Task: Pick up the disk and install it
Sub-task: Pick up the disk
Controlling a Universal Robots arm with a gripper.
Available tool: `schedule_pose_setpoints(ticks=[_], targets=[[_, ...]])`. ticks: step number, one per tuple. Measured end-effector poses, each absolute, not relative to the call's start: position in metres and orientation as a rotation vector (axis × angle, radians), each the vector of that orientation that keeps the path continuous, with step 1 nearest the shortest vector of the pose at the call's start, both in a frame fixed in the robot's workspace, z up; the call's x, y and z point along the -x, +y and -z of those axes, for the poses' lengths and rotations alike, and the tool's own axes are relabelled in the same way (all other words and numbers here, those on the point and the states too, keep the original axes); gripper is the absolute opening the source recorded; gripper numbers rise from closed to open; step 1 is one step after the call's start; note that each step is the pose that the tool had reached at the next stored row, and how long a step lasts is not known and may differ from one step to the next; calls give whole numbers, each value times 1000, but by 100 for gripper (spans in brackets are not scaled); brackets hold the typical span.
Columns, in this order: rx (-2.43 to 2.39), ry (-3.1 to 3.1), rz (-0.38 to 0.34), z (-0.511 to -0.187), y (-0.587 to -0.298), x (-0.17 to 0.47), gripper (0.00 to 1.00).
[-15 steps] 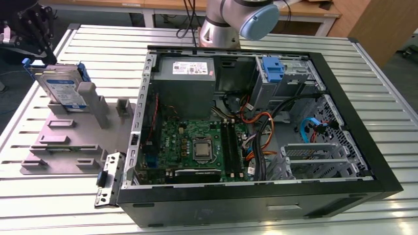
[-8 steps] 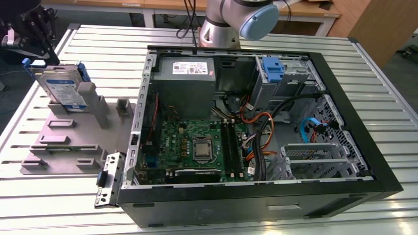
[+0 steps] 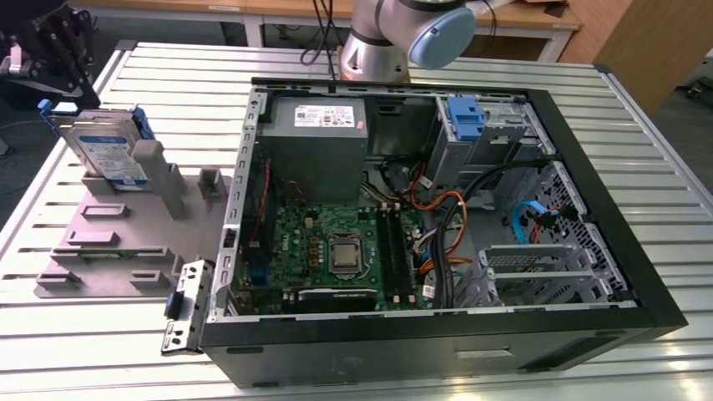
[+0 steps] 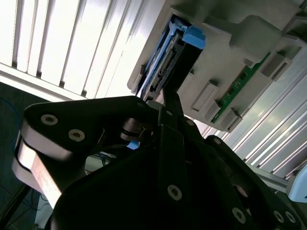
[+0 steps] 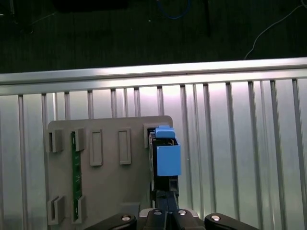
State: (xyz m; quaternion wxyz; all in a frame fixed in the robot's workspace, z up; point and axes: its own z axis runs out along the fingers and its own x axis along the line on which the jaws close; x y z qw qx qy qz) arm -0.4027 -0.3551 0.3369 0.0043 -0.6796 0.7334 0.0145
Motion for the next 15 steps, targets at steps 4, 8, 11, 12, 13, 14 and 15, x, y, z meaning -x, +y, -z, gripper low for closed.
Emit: schedule_pose_setpoints(ticks=[4, 8, 11, 12, 13, 14, 15], targets=[[2128, 2295, -41, -337, -355, 404, 11], [2128, 2296, -41, -337, -355, 404, 11], [2127, 2296, -41, -337, -355, 404, 11], [2127, 2296, -41, -337, -355, 404, 11], [2127, 2296, -41, -337, -355, 404, 11], [2127, 2296, -41, -337, -355, 404, 11], [2127, 2296, -41, -337, -355, 404, 11]])
